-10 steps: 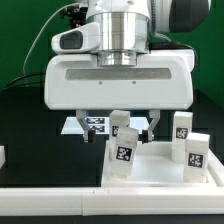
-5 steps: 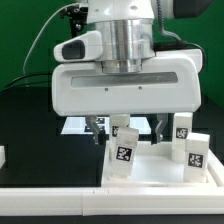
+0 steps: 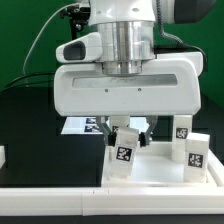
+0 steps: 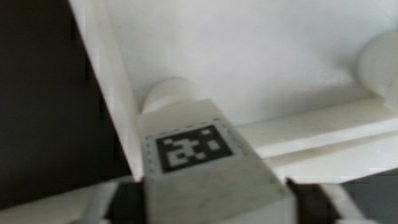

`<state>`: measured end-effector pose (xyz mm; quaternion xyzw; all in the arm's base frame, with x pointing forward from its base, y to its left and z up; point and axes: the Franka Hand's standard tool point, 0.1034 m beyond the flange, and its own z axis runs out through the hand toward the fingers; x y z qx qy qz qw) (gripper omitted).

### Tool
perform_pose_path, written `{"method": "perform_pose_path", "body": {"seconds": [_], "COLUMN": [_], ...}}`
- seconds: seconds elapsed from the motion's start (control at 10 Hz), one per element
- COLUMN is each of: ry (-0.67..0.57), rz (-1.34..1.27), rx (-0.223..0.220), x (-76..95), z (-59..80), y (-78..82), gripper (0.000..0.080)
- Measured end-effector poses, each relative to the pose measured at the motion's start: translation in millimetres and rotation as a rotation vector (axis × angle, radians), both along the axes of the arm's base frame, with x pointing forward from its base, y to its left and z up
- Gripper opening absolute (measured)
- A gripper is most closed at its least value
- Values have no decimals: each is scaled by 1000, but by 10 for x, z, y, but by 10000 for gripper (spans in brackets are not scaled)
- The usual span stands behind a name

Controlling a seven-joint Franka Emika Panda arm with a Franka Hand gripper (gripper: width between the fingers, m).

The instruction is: Assemble square table

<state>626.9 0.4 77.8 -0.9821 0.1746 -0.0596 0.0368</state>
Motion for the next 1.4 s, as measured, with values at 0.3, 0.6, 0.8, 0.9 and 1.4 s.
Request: {"method": "perform_pose_path", "body": {"seconds": [0.3, 0.6, 0.8, 0.9, 1.4], "ry": [9, 32, 61, 75, 81], "rz": [-181, -488, -754, -920, -905], "rx": [24, 62, 110, 157, 167], "x": [0, 16, 25, 24, 45], "z": [-1, -25, -27, -32, -19], "y": [0, -2, -8, -14, -15], "gripper": [284, 284, 284, 284, 513]}}
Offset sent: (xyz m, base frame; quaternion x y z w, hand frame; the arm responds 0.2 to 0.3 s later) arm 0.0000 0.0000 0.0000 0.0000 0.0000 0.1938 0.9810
